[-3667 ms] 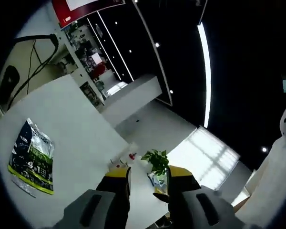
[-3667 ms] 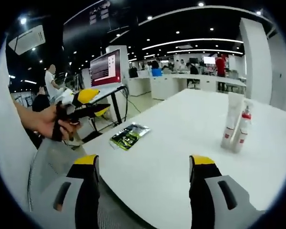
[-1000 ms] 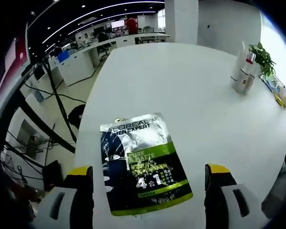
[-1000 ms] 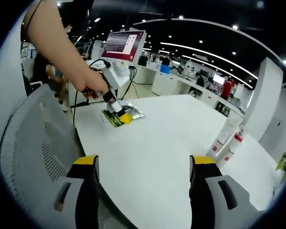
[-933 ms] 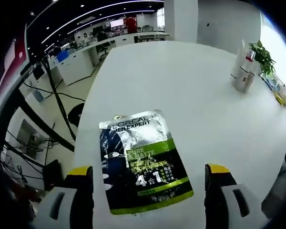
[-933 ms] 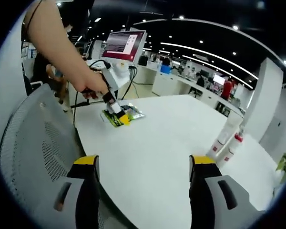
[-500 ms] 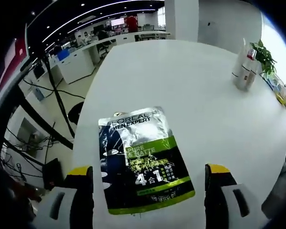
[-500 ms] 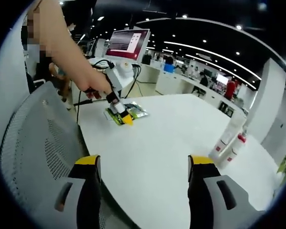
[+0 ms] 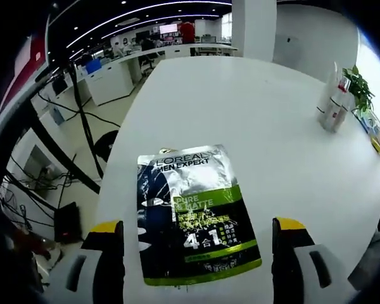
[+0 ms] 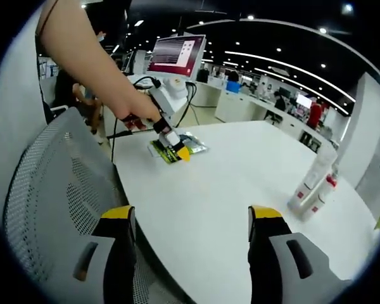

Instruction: Arrange the skincare products in the storage area until every visible bottle or jar stands upright without overlapping.

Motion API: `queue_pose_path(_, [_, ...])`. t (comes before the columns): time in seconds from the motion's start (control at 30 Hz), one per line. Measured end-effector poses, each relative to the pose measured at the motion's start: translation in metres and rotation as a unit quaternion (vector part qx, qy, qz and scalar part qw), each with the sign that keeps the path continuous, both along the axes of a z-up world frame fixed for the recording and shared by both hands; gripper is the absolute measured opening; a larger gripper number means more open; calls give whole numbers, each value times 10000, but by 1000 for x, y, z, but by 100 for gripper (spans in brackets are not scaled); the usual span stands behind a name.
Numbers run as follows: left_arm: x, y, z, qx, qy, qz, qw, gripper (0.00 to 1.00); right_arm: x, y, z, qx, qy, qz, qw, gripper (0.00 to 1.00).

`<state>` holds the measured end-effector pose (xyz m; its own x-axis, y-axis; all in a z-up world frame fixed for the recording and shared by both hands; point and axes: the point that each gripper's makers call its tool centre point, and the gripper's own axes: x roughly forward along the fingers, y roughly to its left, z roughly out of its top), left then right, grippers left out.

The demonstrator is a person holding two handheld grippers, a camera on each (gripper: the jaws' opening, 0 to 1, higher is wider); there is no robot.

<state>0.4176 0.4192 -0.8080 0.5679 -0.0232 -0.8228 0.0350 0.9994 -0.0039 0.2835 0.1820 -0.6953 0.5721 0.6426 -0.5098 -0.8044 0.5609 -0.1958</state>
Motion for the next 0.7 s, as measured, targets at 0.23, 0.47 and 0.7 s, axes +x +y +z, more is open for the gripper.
queue_pose_path(0.23, [-2, -1, -8, 16, 99, -38, 9999, 100, 0, -1, -1, -46, -41, 11, 10000, 65])
queue_pose_path(0.47, [2, -2, -11, -183, 28, 55, 9998, 92, 0, -2, -2, -57, -18, 2, 10000, 64])
queue_pose_path(0.7, [9, 0, -9, -216, -7, 30, 9998, 80, -3, 0, -6, -131, 76, 95, 9998, 63])
